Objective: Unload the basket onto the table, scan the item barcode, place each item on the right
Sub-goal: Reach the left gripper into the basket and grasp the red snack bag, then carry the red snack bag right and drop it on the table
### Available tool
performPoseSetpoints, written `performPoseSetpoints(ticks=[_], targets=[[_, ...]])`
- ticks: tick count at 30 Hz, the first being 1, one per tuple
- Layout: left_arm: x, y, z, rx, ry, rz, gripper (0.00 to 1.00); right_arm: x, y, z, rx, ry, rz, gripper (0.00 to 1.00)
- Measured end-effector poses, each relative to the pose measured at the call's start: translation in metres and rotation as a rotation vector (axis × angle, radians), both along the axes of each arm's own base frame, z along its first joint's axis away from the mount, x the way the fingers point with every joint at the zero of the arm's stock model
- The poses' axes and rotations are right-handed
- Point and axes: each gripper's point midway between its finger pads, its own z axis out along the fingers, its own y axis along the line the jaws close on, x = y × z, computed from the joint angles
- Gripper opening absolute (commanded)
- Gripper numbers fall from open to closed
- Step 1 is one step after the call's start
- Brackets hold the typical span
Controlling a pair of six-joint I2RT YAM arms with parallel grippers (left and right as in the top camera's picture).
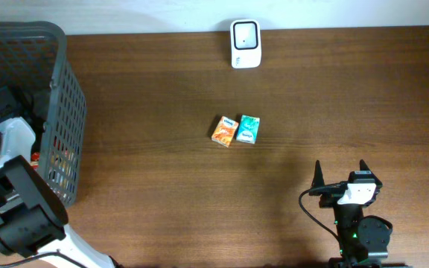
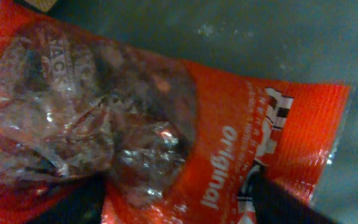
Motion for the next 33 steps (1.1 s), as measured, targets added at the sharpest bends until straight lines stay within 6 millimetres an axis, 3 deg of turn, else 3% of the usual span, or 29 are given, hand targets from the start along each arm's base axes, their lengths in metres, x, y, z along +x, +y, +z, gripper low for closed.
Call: performPoseSetpoints(ticks=[1,3,4,11,15,16,19,20,23,24,27,29,31,32,33], targets=[[0.001,0.001,-0.002,0.001,0.002,0.002,0.38,0.0,0.0,0.0,0.001,0.0,0.0,0.98],[0.003,0.0,-0.004,-0.007,-0.006,0.003,0.06,0.0,0.0,0.0,0.0,0.0,0.0,0.98],[0.004,0.0,-0.004,-0.006,-0.009,0.002,0.0,0.0,0.0,0.0,0.0,0.0,0.0,0.99],[0.004,0.004,0.006,0.003,0.005,0.007,0.0,0.0,0.0,0.0,0.0,0.0,0.0,0.99],[0.008,-0.013,0.021,-0.083,-0.055,-0.027,0.0,0.0,0.0,0.0,0.001,0.0,0.0,0.99],[0.013,-0.018,0.033,-0.1,-0.098,-0.043,0.0,0.0,0.0,0.0,0.0,0.0,0.0,0.98],[0.02,-0.028,0.108,-0.068,-0.286,-0.087,0.0,0.0,0.0,0.0,0.0,0.0,0.0,0.98],[0.015,-0.033,0.164,-0.006,-0.409,-0.107,0.0,0.0,0.0,0.0,0.0,0.0,0.0,0.98],[-0.005,-0.051,0.258,0.097,-0.623,-0.152,0.0,0.0,0.0,0.0,0.0,0.0,0.0,0.98],[-0.011,-0.059,0.277,0.108,-0.675,-0.173,0.0,0.0,0.0,0.0,0.001,0.0,0.0,0.98],[-0.025,-0.108,0.335,0.058,-0.867,-0.334,0.0,0.0,0.0,0.0,0.001,0.0,0.0,0.98],[-0.026,-0.17,0.36,-0.065,-0.971,-0.518,0.0,0.0,0.0,0.0,0.001,0.0,0.0,0.99],[-0.014,-0.235,0.357,-0.208,-0.973,-0.699,0.0,0.0,0.0,0.0,0.001,0.0,0.0,0.98],[-0.009,-0.253,0.352,-0.244,-0.957,-0.743,0.0,0.0,0.0,0.0,0.001,0.0,0.0,0.98],[-0.001,-0.293,0.341,-0.321,-0.924,-0.841,0.0,0.0,0.0,0.0,0.0,0.0,0.001,0.98]])
